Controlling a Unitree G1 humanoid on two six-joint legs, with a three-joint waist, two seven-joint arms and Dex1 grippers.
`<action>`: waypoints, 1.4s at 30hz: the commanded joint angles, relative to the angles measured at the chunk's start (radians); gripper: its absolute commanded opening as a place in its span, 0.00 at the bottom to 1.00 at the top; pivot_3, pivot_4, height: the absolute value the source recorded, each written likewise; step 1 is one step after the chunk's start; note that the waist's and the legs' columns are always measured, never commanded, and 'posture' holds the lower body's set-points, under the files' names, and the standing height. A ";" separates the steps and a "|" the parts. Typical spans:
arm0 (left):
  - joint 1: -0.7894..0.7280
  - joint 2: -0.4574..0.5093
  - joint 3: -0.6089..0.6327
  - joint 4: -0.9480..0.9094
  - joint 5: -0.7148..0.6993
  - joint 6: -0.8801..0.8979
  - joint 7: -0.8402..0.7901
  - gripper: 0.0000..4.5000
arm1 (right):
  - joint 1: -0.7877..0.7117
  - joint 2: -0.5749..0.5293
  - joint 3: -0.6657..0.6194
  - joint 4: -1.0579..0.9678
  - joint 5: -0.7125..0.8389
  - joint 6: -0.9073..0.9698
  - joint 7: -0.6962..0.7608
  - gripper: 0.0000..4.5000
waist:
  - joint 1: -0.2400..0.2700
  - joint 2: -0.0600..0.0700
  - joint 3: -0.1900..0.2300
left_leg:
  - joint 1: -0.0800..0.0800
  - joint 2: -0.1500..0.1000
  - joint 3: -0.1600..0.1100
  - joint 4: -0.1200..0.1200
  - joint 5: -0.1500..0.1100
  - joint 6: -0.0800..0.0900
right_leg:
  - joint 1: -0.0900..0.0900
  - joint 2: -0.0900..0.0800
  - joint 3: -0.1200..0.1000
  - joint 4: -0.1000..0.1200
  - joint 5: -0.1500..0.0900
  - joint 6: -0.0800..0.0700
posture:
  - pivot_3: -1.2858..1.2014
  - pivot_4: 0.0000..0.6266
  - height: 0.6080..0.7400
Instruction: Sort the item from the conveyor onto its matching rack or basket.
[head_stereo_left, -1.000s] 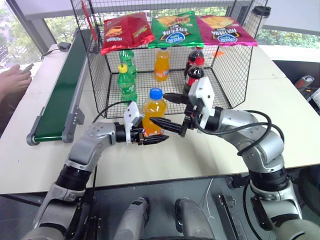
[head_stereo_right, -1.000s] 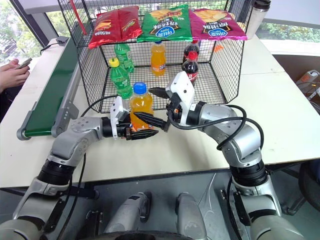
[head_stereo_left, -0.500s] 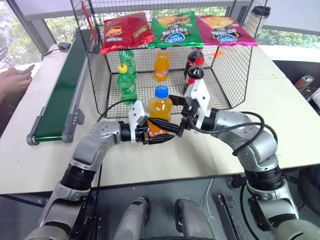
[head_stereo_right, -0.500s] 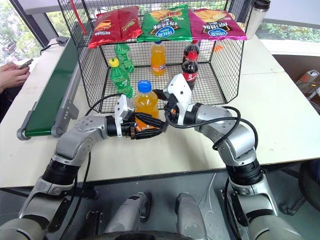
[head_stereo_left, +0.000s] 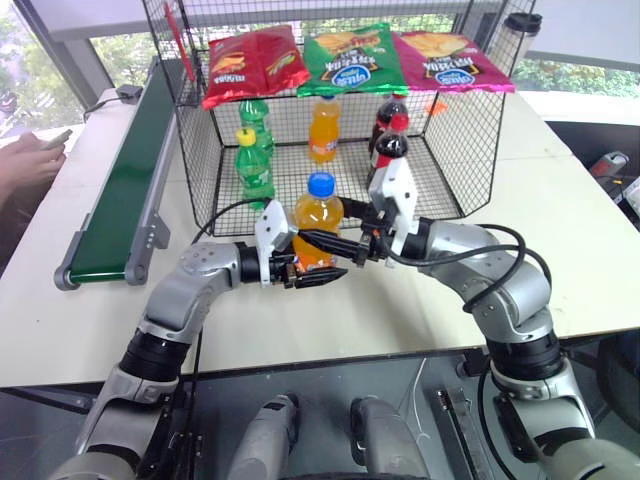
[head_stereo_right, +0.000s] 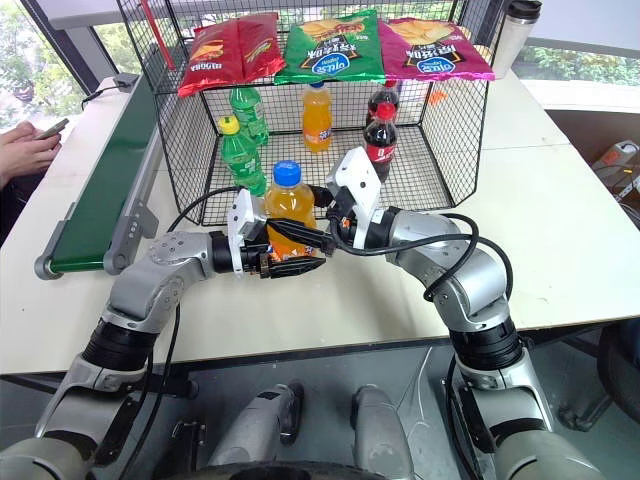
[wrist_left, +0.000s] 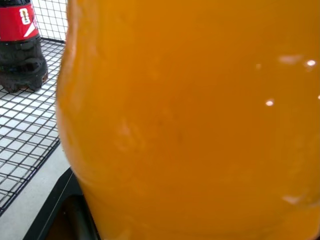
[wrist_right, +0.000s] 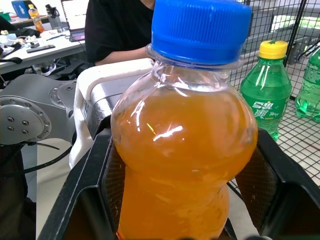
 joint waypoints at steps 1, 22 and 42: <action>-0.009 0.008 0.018 -0.034 0.000 0.013 0.017 0.67 | -0.014 -0.015 -0.014 -0.045 -0.004 -0.002 -0.002 0.55 | 0.000 0.000 0.000 | 0.000 0.000 0.000 0.000 0.000 0.000 | 0.000 0.000 0.000 0.000 0.000 0.000 | 0.52 0.24 0.99; 0.014 0.079 0.059 -0.048 0.018 0.056 0.046 0.99 | -0.009 -0.015 -0.019 -0.040 -0.029 0.001 -0.018 0.55 | -0.002 0.000 0.000 | 0.000 0.000 0.000 0.001 0.000 0.000 | 0.000 0.000 0.000 0.002 0.000 0.000 | 0.52 0.24 0.99; 0.169 0.063 0.297 -0.236 0.016 0.039 0.362 0.99 | -0.149 0.116 -0.044 0.266 -0.285 -0.173 -0.290 0.55 | -0.003 0.000 0.000 | 0.001 0.000 0.000 0.001 0.001 -0.001 | -0.003 0.000 0.000 0.007 0.000 0.000 | 0.52 0.24 0.99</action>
